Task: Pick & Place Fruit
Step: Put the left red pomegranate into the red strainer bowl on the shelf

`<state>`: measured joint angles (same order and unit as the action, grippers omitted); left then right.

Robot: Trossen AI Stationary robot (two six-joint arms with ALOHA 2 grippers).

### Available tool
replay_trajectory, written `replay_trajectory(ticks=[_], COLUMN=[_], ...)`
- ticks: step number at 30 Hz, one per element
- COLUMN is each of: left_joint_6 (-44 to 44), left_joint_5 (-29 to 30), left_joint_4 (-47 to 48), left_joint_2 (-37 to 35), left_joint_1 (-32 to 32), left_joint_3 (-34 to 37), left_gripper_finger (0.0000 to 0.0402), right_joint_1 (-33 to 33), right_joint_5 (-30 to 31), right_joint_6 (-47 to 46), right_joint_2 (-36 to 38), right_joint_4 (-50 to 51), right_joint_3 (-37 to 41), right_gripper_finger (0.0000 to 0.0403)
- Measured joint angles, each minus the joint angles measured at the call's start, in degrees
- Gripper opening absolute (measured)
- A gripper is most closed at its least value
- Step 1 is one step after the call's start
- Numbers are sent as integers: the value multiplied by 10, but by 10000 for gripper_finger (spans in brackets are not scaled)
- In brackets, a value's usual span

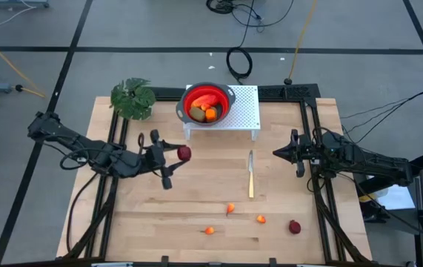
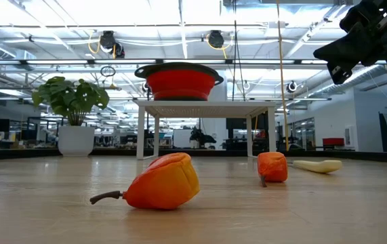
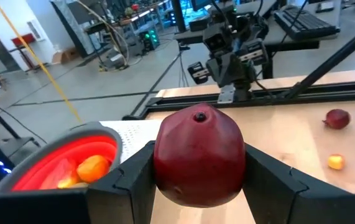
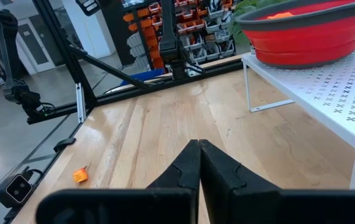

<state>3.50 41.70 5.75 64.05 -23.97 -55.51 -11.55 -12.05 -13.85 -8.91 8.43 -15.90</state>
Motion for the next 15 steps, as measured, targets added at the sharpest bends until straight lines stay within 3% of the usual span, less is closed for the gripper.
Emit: replay_trajectory(ticks=[9, 15], left_joint_6=[-151, -178], left_joint_5=[-63, -135], left_joint_4=[-5, -65], left_joint_2=[30, 76], left_joint_1=[32, 65], left_joint_3=[-1, -1], left_gripper_finger=[198, 198], right_joint_1=[0, 0], right_joint_5=[0, 0], right_joint_6=[0, 0], right_joint_2=[0, 0], right_joint_4=[0, 0], right_joint_3=[0, 0], right_gripper_finger=[0, 0])
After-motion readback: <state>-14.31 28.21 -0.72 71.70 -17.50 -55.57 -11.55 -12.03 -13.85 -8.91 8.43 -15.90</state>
